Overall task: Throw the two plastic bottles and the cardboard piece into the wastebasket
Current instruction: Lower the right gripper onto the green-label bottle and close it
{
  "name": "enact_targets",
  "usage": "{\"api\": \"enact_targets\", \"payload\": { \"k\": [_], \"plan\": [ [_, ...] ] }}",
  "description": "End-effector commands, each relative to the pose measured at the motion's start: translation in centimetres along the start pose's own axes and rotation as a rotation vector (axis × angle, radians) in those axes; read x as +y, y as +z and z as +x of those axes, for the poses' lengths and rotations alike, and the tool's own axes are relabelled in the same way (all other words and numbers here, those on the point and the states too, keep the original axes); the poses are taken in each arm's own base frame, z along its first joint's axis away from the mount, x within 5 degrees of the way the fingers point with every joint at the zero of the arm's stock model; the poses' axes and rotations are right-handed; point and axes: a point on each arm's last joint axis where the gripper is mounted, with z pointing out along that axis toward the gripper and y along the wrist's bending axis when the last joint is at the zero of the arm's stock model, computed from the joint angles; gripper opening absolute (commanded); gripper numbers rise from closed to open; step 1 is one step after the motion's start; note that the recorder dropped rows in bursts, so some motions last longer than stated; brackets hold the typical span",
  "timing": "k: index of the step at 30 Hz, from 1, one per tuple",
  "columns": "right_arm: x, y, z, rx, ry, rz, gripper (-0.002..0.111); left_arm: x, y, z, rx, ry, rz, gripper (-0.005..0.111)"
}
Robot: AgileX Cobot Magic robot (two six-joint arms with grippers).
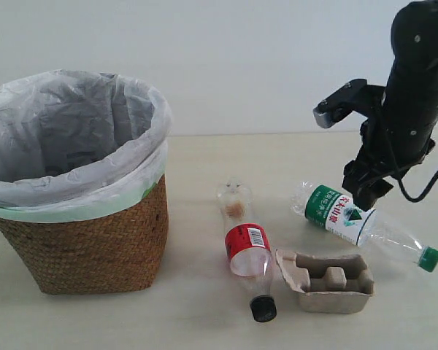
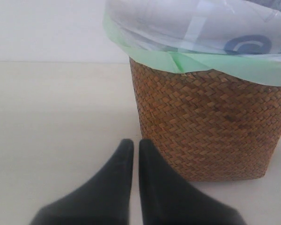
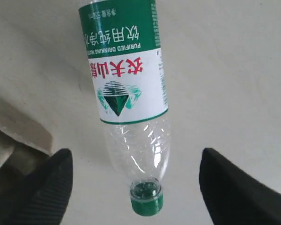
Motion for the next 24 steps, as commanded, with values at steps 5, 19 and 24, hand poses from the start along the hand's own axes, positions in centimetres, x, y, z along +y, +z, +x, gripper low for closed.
{"api": "enact_targets", "payload": {
  "k": [5,19,24],
  "plan": [
    [0.1,4.9,-1.2,0.028,-0.063,-0.027,0.068,0.0,0.0,0.1,-0.001,0.001,-0.004,0.004],
    [0.9,9.2,-1.5,0.063,-0.036,-0.094,0.082,0.0,0.0,0.1,-0.001,0.001,-0.004,0.004],
    [0.9,9.6,-1.5,0.065,-0.038,-0.091,0.081,0.0,0.0,0.1,-0.001,0.001,-0.004,0.004]
  ]
}}
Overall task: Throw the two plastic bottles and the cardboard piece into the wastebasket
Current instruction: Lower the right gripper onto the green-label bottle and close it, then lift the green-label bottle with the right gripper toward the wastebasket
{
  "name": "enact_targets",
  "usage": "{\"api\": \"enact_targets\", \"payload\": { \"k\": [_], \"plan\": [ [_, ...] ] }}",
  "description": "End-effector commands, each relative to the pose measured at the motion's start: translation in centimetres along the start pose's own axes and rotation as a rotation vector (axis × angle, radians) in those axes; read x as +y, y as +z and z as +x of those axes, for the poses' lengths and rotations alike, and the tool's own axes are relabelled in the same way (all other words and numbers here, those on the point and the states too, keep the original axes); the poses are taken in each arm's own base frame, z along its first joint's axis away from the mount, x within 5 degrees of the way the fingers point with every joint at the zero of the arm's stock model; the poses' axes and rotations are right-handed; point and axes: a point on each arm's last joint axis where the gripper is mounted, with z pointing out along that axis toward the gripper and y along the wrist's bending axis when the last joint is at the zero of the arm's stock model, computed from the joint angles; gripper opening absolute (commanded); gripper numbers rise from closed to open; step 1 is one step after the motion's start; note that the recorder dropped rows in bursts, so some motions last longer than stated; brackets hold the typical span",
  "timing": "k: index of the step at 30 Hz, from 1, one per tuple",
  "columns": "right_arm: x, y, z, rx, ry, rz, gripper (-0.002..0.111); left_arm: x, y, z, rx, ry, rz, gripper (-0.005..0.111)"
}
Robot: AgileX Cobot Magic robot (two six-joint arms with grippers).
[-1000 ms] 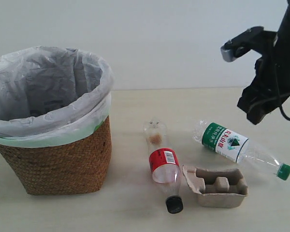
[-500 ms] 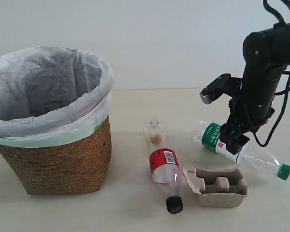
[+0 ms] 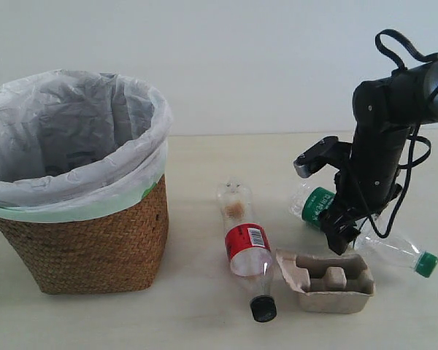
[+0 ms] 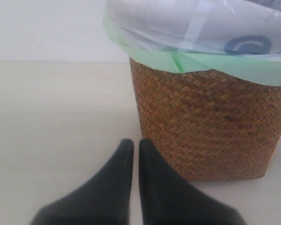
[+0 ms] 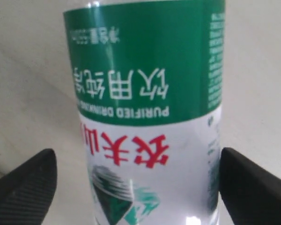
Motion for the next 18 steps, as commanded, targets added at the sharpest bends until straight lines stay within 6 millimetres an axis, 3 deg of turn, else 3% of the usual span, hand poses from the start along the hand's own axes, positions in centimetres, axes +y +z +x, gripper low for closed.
{"api": "enact_targets", "payload": {
  "k": [1,5,10,14,18],
  "plan": [
    [-0.1,0.2,-0.1,-0.005,-0.004,0.005,0.078,0.0,0.0,0.1,-0.001,0.001,-0.004,0.004],
    [-0.2,0.5,-0.1,0.003,-0.012,0.011,0.056,0.0,0.0,0.1,-0.001,0.001,-0.004,0.004],
    [-0.2,0.7,0.0,0.020,0.058,0.016,0.037,0.0,0.0,0.1,-0.001,0.001,-0.004,0.004],
    [-0.4,0.3,0.2,0.042,0.070,0.033,0.000,0.0,0.0,0.1,-0.001,0.001,-0.004,0.004],
    [-1.9,-1.4,0.5,0.048,0.203,0.204,0.000,0.0,0.0,0.1,-0.001,0.001,-0.004,0.004]
  ]
}}
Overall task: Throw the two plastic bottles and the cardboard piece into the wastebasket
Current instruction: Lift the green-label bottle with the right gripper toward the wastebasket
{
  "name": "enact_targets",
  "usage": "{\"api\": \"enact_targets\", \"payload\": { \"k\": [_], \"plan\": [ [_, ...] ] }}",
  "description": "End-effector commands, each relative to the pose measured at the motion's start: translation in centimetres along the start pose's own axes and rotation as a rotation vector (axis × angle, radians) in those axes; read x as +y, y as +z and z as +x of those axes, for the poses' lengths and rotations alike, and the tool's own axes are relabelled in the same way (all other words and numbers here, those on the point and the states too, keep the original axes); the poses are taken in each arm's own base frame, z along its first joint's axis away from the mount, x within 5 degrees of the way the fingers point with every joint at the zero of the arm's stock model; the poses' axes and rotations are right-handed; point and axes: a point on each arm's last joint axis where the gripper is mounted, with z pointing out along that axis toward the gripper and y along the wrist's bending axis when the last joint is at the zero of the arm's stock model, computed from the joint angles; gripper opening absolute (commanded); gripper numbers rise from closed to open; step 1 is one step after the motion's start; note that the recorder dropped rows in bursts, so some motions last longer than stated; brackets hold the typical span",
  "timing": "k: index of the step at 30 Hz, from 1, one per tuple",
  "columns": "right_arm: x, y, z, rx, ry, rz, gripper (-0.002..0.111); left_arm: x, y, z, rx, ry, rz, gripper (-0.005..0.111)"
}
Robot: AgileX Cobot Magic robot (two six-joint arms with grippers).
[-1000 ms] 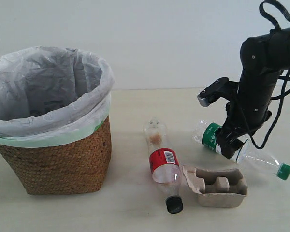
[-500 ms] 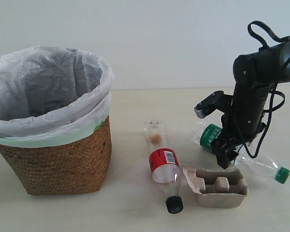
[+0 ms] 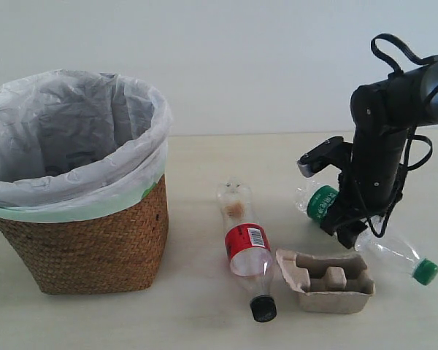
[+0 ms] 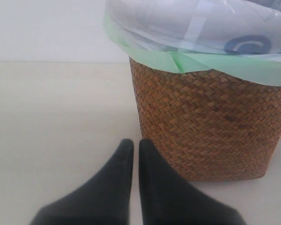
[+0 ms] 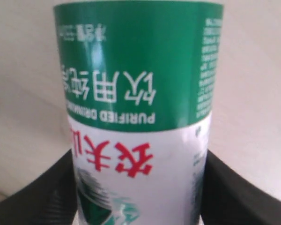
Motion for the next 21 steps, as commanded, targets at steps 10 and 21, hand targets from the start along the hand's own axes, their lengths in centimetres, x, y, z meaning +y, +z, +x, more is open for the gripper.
{"api": "enact_targets", "payload": {
  "k": [10,21],
  "plan": [
    [-1.3,-13.0,-0.5,-0.660,0.248,0.131,0.000,0.0,0.0,0.1,-0.001,0.001,-0.004,0.004],
    [2.0,-14.3,5.1,-1.093,0.430,0.076,0.000,0.0,0.0,0.1,-0.001,0.001,-0.004,0.004]
  ]
}}
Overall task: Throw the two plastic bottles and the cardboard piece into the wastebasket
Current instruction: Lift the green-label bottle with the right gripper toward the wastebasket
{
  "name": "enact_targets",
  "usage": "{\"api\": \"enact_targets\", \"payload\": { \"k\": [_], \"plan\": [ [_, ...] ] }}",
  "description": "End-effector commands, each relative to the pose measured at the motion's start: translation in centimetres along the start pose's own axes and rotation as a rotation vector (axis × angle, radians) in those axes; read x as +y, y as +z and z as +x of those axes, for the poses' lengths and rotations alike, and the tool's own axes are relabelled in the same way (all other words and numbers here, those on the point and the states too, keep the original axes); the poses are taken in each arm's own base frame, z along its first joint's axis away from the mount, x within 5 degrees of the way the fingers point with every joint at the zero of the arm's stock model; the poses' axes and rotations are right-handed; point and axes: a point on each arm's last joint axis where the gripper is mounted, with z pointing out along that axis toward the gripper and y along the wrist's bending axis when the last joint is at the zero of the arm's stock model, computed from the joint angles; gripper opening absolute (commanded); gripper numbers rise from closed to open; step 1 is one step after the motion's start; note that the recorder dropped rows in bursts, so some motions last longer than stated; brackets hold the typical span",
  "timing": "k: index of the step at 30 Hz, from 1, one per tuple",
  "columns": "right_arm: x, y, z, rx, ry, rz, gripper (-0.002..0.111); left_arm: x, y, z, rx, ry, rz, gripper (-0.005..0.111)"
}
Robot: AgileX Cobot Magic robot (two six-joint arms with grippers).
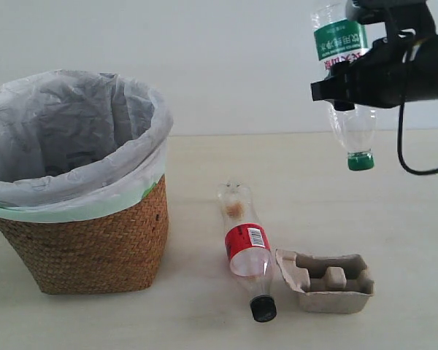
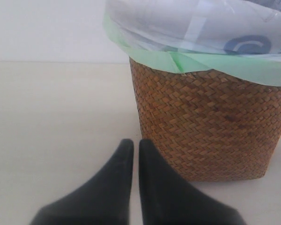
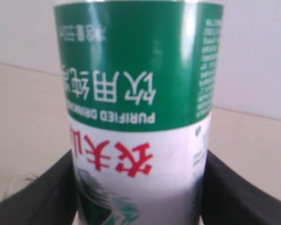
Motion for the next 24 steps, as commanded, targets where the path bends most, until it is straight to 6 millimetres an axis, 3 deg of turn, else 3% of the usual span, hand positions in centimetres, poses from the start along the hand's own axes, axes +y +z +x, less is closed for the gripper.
{"api": "enact_targets", "payload": {
  "k": [1,6,11,13,17,24],
  "plan": [
    [0.9,-1.6,2.0,-0.083,0.062,-0.018,0.000,0.0,0.0,0.1,-0.001,0.001,-0.004,0.004],
    [5.5,-3.1,2.0,-0.123,0.021,-0.154,0.000,0.0,0.0,0.1,-0.001,0.001,-0.004,0.004],
    [10.6,-5.0,0.1,-0.211,0.002,-0.314,0.000,0.0,0.0,0.1,-0.001,0.001,-0.004,0.004],
    [11.4,-5.5,-0.6,-0.232,-0.003,-0.341,0.000,0.0,0.0,0.1,-0.001,0.001,-0.004,0.004],
    [10.8,-5.3,-1.1,-0.219,0.022,-0.323,0.000,0.0,0.0,0.1,-0.001,0.001,-0.004,0.004],
    [4.7,-3.8,-0.2,-0.067,0.182,-0.144,0.000,0.0,0.0,0.1,-0.001,0.001,-0.004,0.004]
  ]
}}
